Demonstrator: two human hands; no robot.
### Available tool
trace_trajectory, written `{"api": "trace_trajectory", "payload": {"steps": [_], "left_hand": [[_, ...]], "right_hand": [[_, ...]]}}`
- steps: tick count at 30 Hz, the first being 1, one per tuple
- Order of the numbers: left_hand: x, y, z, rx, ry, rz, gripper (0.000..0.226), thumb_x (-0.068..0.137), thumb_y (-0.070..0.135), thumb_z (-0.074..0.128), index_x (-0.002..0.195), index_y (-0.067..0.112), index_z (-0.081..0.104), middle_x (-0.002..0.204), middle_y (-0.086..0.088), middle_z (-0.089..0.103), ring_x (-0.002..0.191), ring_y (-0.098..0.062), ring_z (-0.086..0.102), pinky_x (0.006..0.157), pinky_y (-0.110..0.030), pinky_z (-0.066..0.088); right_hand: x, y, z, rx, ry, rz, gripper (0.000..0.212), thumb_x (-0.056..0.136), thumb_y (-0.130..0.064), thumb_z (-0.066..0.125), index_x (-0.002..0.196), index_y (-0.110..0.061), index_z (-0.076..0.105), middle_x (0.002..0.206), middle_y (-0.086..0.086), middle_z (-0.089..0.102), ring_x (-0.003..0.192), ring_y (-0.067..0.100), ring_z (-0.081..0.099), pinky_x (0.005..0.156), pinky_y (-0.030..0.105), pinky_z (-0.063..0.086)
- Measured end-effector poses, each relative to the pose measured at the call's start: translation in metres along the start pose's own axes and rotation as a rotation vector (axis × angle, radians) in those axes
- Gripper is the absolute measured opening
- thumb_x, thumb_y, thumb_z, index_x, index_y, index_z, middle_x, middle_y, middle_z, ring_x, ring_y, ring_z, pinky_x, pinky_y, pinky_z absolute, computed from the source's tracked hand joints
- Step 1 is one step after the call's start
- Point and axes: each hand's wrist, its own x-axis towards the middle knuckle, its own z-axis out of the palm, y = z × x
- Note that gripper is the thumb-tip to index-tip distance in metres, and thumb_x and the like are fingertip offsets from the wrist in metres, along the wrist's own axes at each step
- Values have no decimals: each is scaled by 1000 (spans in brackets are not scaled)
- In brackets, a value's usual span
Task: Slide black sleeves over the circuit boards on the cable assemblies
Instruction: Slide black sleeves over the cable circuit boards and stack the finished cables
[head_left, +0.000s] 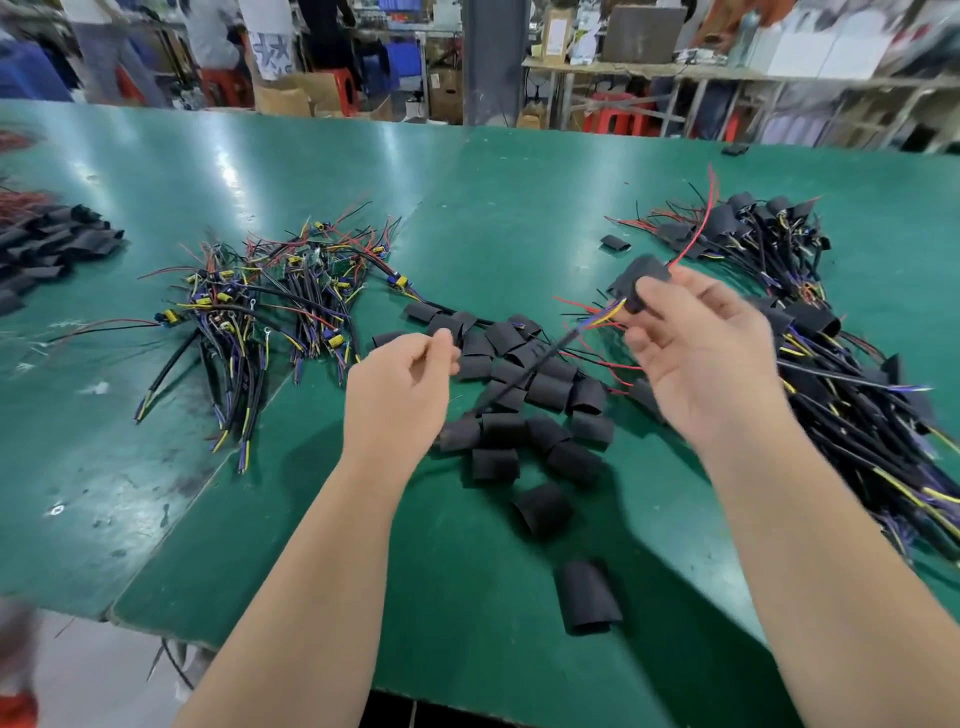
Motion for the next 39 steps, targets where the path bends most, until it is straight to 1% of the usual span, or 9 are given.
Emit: {"api": "trace_trajectory", "payload": {"steps": [3,7,11,18,23,26,28,34,39], "left_hand": [[7,-10,-6,219,116,-19,16,92,24,53,93,20,68,88,7,68,90,-18,60,76,-26,41],[10,-20,-5,507,41,-101,36,90,28,54,126,30,56,131,-2,49,123,-26,37,99,-39,31],[9,-25,-3,650,-40,-184,36,93,38,47,129,36,54,142,-4,39,131,-27,27,105,-41,21],[14,-31,-11,613,83,-198,20,89,33,61,106,29,69,122,-4,54,115,-31,42,93,-40,35],[14,-24,-14,321,56,-47,26,91,37,59,115,28,64,90,9,67,98,-21,60,94,-41,45],[16,-27,-11,394,172,14,28,94,23,52,121,26,61,110,-1,65,107,-27,54,93,-42,43],[20,-34,-15,542,278,-137,38,90,29,57,128,31,52,126,-7,52,114,-31,44,93,-42,35],[26,-44,-13,766,94,-310,53,82,68,50,125,36,46,120,-12,52,111,-32,42,88,-41,25],[25,-43,-13,536,181,-175,22,92,34,55,112,28,50,103,-8,64,104,-33,52,88,-41,35]], "right_hand": [[14,-32,-9,-199,98,-257,19,81,-1,64,75,-18,69,59,-6,65,51,8,54,53,20,43],[27,-53,-30,-1141,222,-669,20,76,-22,59,92,-16,70,73,-1,71,69,9,61,74,34,51],[29,-43,-44,-1539,319,-493,29,82,-18,60,109,-19,70,110,16,66,105,41,56,91,46,44],[4,-4,-37,-1526,223,-574,22,85,-14,59,100,-20,73,114,7,62,109,34,51,90,40,29],[-4,19,-32,-1487,94,-639,16,84,-11,63,94,-17,74,109,4,65,107,31,52,87,34,24],[-7,27,-30,-1475,26,-666,13,82,-8,65,91,-15,74,105,4,67,104,31,54,87,36,26],[-8,30,-29,-1463,-19,-675,13,82,-6,66,89,-14,73,102,5,67,102,33,57,88,40,31],[-13,38,-24,-1451,-168,-666,13,80,-4,67,88,-12,73,95,5,71,97,33,61,86,45,38],[-16,46,-20,-1421,-319,-630,14,80,-2,66,86,-13,73,91,3,70,92,31,63,87,51,45]]}}
